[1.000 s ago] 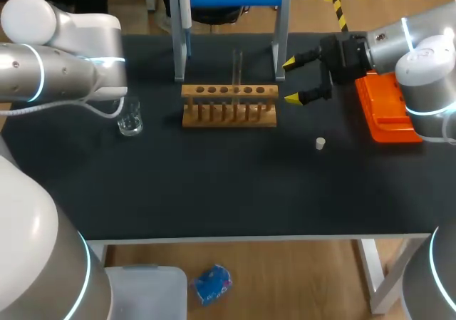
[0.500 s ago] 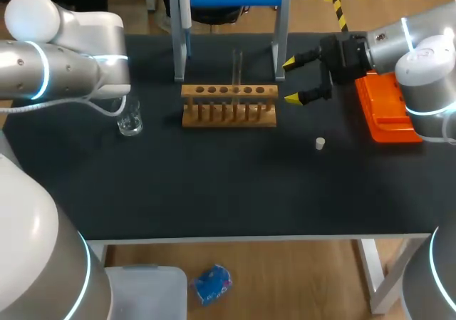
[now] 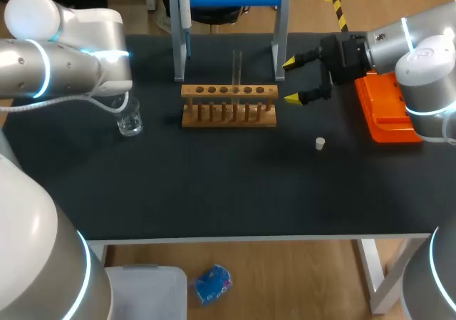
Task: Invert the test tube, pick up the pipette, mount the tip to pipette, aspirate from beaker and dispense into the tube, eject the tip, return the pipette, and cap with the stopper.
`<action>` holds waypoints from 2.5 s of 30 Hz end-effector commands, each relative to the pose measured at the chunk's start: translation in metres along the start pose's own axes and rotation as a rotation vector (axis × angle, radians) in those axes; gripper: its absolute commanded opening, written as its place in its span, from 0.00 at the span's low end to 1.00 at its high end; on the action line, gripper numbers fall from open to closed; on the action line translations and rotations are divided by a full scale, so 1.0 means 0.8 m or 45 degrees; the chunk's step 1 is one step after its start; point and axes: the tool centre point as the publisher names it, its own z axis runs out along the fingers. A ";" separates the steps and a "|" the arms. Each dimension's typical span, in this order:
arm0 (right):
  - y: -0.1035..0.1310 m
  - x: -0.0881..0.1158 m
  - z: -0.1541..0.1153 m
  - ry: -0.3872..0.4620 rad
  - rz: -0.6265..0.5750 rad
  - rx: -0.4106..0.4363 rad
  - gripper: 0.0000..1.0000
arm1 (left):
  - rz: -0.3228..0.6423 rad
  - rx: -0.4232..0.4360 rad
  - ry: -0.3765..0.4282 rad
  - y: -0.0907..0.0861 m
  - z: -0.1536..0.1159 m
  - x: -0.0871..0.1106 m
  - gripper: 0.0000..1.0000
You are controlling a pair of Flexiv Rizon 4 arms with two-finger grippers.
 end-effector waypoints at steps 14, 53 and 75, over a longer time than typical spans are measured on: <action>0.000 0.000 0.000 0.000 -0.001 0.001 1.00 | -0.025 0.039 -0.001 0.007 -0.004 -0.008 0.00; 0.000 0.000 0.000 0.000 -0.001 0.001 1.00 | 0.071 0.123 -0.060 -0.080 -0.121 -0.001 0.00; 0.000 0.000 0.000 0.000 -0.001 0.001 1.00 | 0.091 0.158 0.032 -0.104 -0.164 0.004 0.00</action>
